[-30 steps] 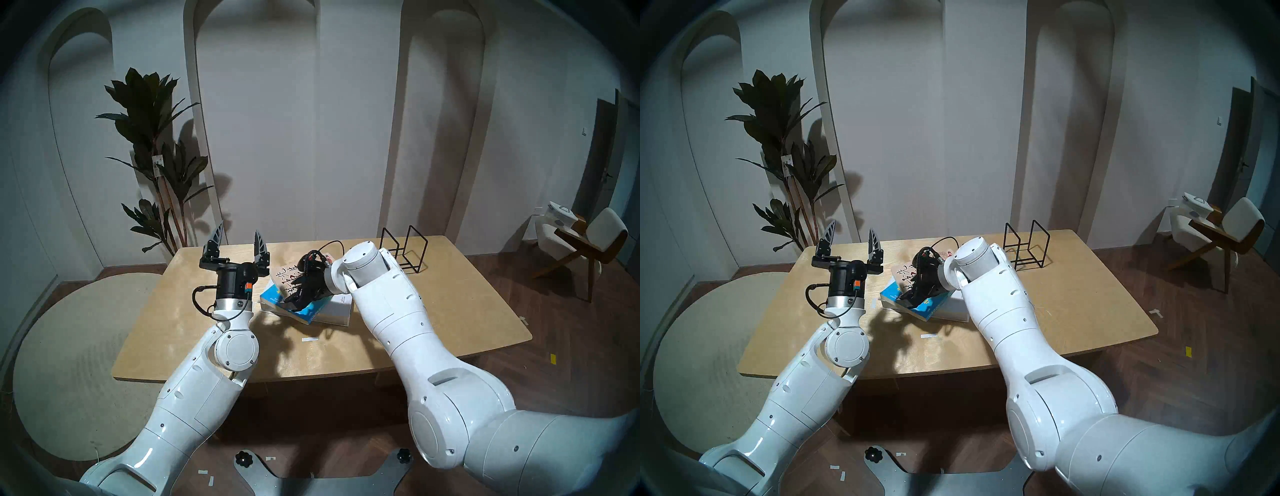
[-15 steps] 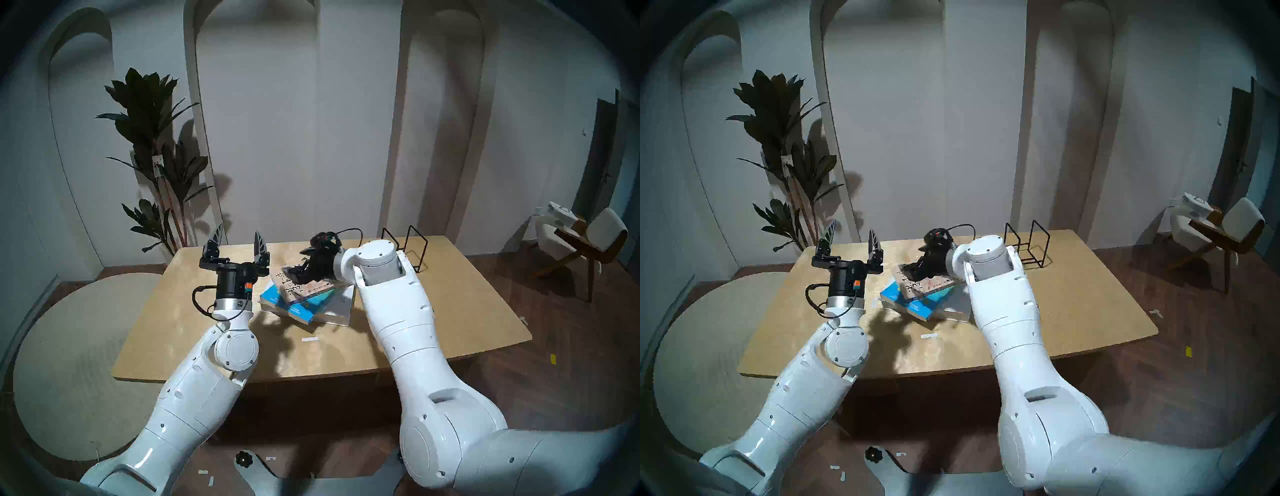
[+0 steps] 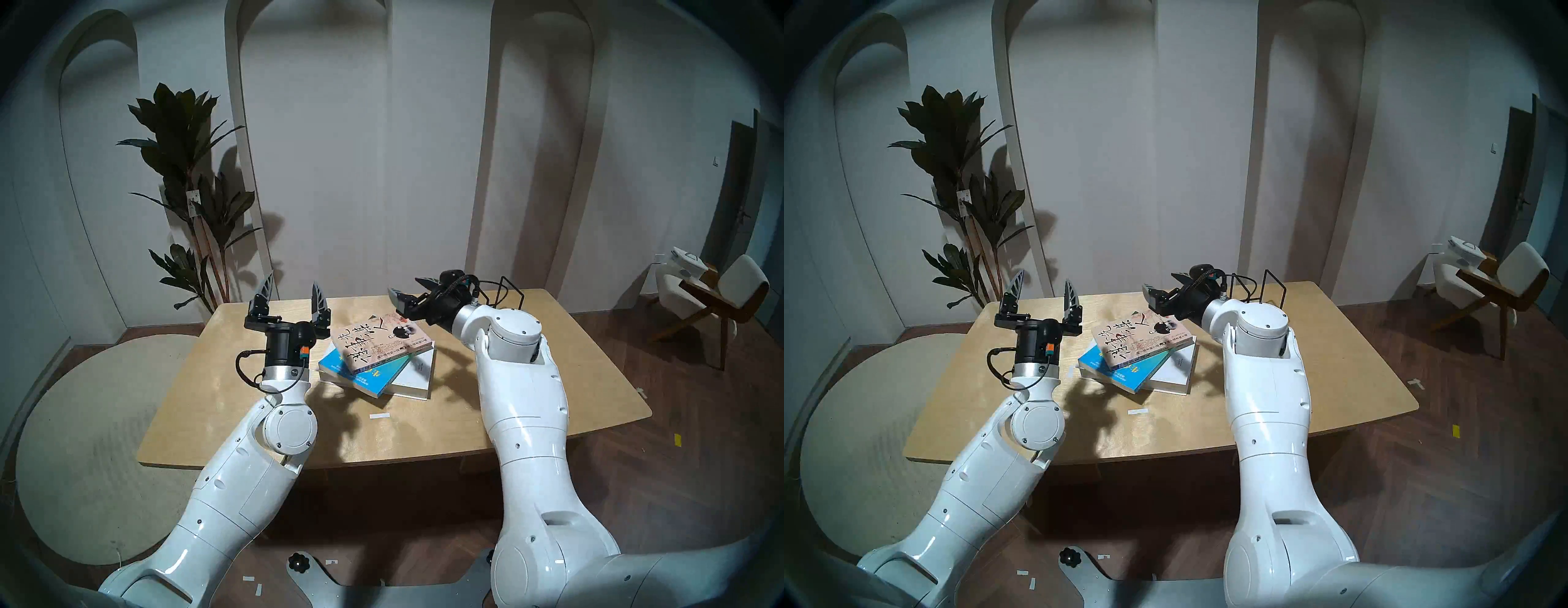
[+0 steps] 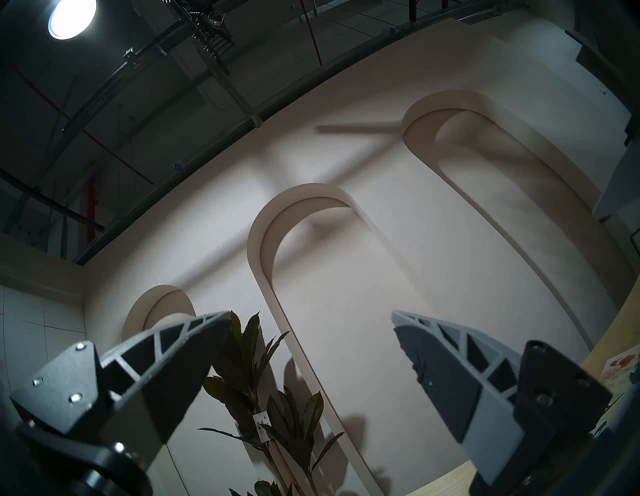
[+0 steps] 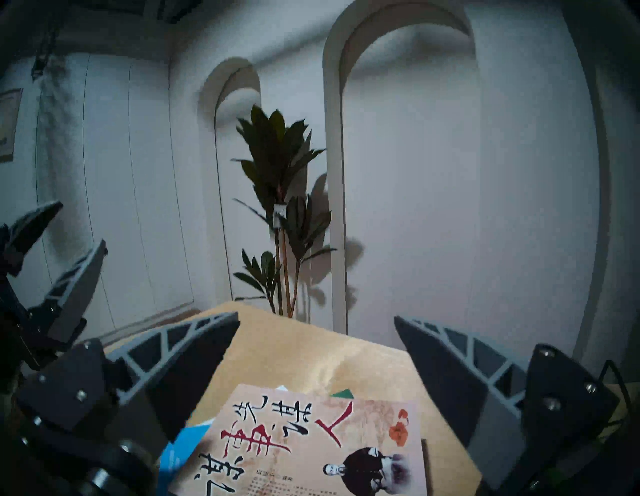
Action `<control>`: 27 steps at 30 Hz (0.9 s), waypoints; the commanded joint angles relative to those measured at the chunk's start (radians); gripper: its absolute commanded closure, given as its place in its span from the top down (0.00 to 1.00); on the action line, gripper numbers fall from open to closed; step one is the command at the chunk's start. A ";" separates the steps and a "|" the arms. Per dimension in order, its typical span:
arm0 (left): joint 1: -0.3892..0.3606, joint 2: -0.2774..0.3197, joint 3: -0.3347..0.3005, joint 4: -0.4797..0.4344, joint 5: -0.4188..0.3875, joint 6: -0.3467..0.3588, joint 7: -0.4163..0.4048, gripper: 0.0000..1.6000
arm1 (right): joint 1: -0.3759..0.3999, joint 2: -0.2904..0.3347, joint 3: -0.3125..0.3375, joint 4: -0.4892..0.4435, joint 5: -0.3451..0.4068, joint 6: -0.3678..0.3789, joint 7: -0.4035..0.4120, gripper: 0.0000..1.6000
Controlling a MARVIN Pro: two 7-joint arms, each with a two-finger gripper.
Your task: Stack the books into one stack
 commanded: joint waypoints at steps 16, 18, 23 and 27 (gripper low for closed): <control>-0.013 -0.002 -0.005 -0.020 0.000 -0.002 -0.005 1.00 | -0.203 0.095 -0.040 -0.245 0.242 -0.012 -0.331 1.00; -0.013 -0.002 -0.006 -0.020 0.001 -0.002 -0.005 1.00 | -0.206 0.095 -0.041 -0.259 0.235 -0.013 -0.332 1.00; -0.012 -0.003 -0.006 -0.020 0.001 -0.002 -0.006 1.00 | -0.146 0.109 -0.028 -0.180 0.224 0.011 -0.329 1.00; -0.012 -0.003 -0.007 -0.020 0.001 -0.002 -0.007 1.00 | -0.134 0.116 -0.028 -0.156 0.231 0.007 -0.322 1.00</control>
